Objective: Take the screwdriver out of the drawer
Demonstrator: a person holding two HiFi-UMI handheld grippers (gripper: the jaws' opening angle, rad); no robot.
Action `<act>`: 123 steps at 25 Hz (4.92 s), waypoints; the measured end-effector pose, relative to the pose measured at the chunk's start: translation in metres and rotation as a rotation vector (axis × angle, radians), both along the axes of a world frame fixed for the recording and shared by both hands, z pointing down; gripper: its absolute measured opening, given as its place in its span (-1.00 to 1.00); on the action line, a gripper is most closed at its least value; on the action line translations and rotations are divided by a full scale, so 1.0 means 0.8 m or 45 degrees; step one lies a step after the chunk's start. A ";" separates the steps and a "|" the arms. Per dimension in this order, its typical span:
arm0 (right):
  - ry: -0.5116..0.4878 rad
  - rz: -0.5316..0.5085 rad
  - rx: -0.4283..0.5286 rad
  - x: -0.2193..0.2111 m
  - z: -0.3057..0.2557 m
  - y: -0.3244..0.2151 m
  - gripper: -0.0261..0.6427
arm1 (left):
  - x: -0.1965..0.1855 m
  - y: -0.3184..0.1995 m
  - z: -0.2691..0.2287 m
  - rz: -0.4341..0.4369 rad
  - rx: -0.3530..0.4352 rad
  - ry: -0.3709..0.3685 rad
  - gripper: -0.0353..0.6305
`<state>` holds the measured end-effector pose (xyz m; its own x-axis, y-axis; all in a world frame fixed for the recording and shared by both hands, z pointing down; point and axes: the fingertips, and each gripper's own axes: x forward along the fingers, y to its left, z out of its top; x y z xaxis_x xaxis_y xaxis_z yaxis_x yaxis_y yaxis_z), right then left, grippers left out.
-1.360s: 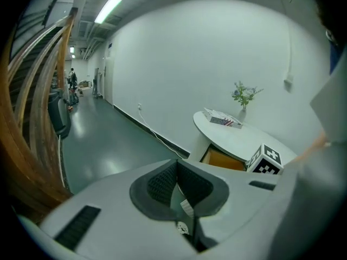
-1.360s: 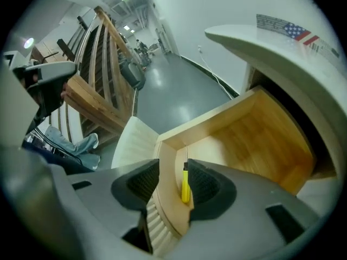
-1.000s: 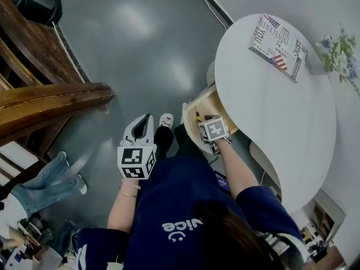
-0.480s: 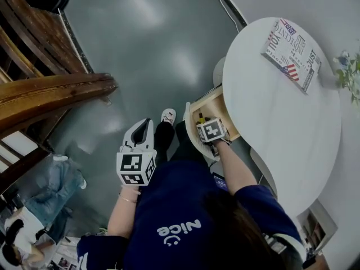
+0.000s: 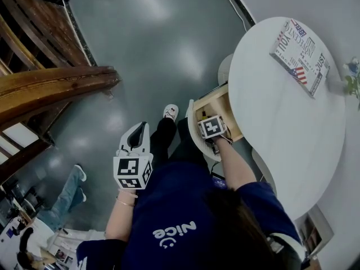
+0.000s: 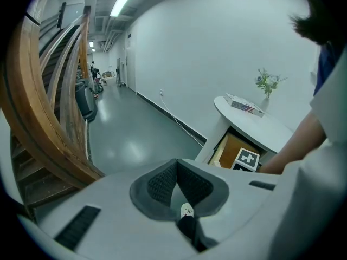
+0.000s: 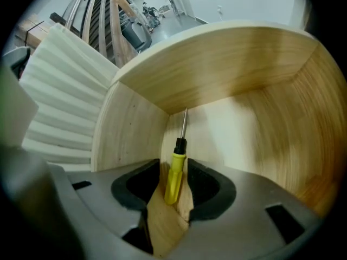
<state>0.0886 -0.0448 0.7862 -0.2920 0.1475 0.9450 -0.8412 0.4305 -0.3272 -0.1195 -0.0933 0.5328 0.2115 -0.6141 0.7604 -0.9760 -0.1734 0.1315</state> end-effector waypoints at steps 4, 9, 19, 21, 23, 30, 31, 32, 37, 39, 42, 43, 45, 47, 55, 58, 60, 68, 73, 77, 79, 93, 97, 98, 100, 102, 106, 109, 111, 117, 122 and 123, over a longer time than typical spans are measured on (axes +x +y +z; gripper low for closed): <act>0.041 0.000 -0.013 0.008 0.008 0.004 -0.43 | 0.002 0.006 -0.001 0.027 0.001 -0.022 -0.88; 0.056 -0.019 -0.003 0.010 0.011 0.005 -0.43 | -0.003 0.019 0.006 0.016 -0.020 -0.037 -0.88; 0.143 0.004 -0.003 0.025 0.015 0.006 -0.66 | -0.021 0.047 0.018 -0.041 -0.061 -0.064 -0.88; 0.153 0.000 -0.013 0.027 0.015 0.007 -0.66 | -0.021 0.047 0.018 -0.043 -0.060 -0.066 -0.88; 0.152 -0.002 -0.005 0.029 0.014 0.005 -0.67 | -0.019 0.047 0.018 -0.034 -0.064 -0.072 -0.88; 0.173 -0.032 0.018 0.026 0.002 0.007 -0.67 | -0.015 0.047 0.017 -0.001 -0.058 -0.061 -0.88; 0.172 -0.041 0.026 0.026 0.000 0.007 -0.67 | -0.013 0.045 0.016 0.003 -0.053 -0.055 -0.88; 0.174 -0.046 0.032 0.026 -0.003 0.006 -0.67 | -0.010 0.043 0.016 0.009 -0.048 -0.048 -0.88; 0.159 -0.034 0.104 0.026 -0.017 -0.005 -0.67 | 0.003 0.036 0.014 0.053 -0.021 -0.013 -0.88; 0.130 -0.017 0.138 0.022 -0.024 -0.011 -0.67 | 0.005 0.033 0.013 0.061 -0.010 0.002 -0.88; 0.112 -0.015 0.159 0.021 -0.038 -0.010 -0.67 | 0.005 0.026 0.009 0.058 0.013 0.029 -0.88; 0.119 -0.017 0.160 0.023 -0.042 -0.007 -0.67 | 0.006 0.023 0.008 0.057 0.022 0.038 -0.88; 0.140 -0.008 0.153 0.028 -0.053 -0.001 -0.67 | 0.007 0.018 0.004 0.061 0.039 0.053 -0.88; 0.143 0.014 0.154 0.029 -0.064 0.002 -0.67 | 0.009 0.014 0.001 0.072 0.052 0.069 -0.88; 0.076 0.080 0.240 0.017 -0.098 -0.002 -0.67 | 0.026 -0.004 -0.017 0.141 0.120 0.124 -0.88; 0.044 0.096 0.306 0.014 -0.112 -0.010 -0.67 | 0.033 -0.010 -0.023 0.173 0.141 0.138 -0.88; 0.049 0.122 0.310 0.017 -0.120 -0.009 -0.67 | 0.037 -0.012 -0.024 0.192 0.150 0.148 -0.88; 0.028 0.252 0.390 0.027 -0.167 -0.010 -0.67 | 0.065 -0.023 -0.030 0.294 0.188 0.202 -0.88; -0.002 0.261 0.478 0.022 -0.195 -0.014 -0.67 | 0.080 -0.033 -0.039 0.355 0.214 0.230 -0.88; -0.017 0.313 0.539 0.015 -0.216 -0.017 -0.67 | 0.088 -0.038 -0.045 0.409 0.240 0.235 -0.88; -0.021 0.327 0.572 0.011 -0.226 -0.019 -0.67 | 0.092 -0.041 -0.048 0.439 0.251 0.239 -0.88; -0.042 0.577 0.812 0.025 -0.310 -0.027 -0.67 | 0.139 -0.054 -0.070 0.663 0.331 0.302 -0.88; -0.069 0.702 0.887 0.034 -0.335 -0.024 -0.67 | 0.154 -0.051 -0.075 0.721 0.342 0.316 -0.88; -0.078 0.726 0.905 0.035 -0.341 -0.024 -0.67 | 0.157 -0.049 -0.076 0.737 0.347 0.319 -0.88; -0.084 0.750 0.937 0.037 -0.351 -0.022 -0.67 | 0.164 -0.045 -0.080 0.765 0.356 0.327 -0.88; -0.080 0.760 0.962 0.041 -0.359 -0.020 -0.67 | 0.172 -0.040 -0.085 0.789 0.368 0.341 -0.88; -0.076 0.818 1.020 0.049 -0.377 -0.013 -0.67 | 0.185 -0.028 -0.098 0.842 0.406 0.365 -0.88; -0.074 0.869 1.070 0.052 -0.390 -0.006 -0.67 | 0.194 -0.019 -0.104 0.884 0.429 0.368 -0.88; -0.074 0.900 1.100 0.053 -0.395 -0.003 -0.67 | 0.198 -0.014 -0.106 0.904 0.437 0.371 -0.88; -0.028 0.974 1.198 0.064 -0.411 0.008 -0.67 | 0.209 -0.009 -0.113 0.943 0.467 0.381 -0.88; 0.014 1.072 1.288 0.082 -0.425 0.015 -0.67 | 0.208 -0.011 -0.119 0.939 0.489 0.385 -0.88; 0.021 1.087 1.302 0.085 -0.427 0.016 -0.67 | 0.207 -0.012 -0.120 0.935 0.491 0.387 -0.88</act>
<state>0.1563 -0.0316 0.4445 0.0748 -0.8483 0.5243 -0.9691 -0.1857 -0.1622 0.0462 -0.1029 0.4371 0.8130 -0.4454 0.3751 -0.5328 -0.8289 0.1704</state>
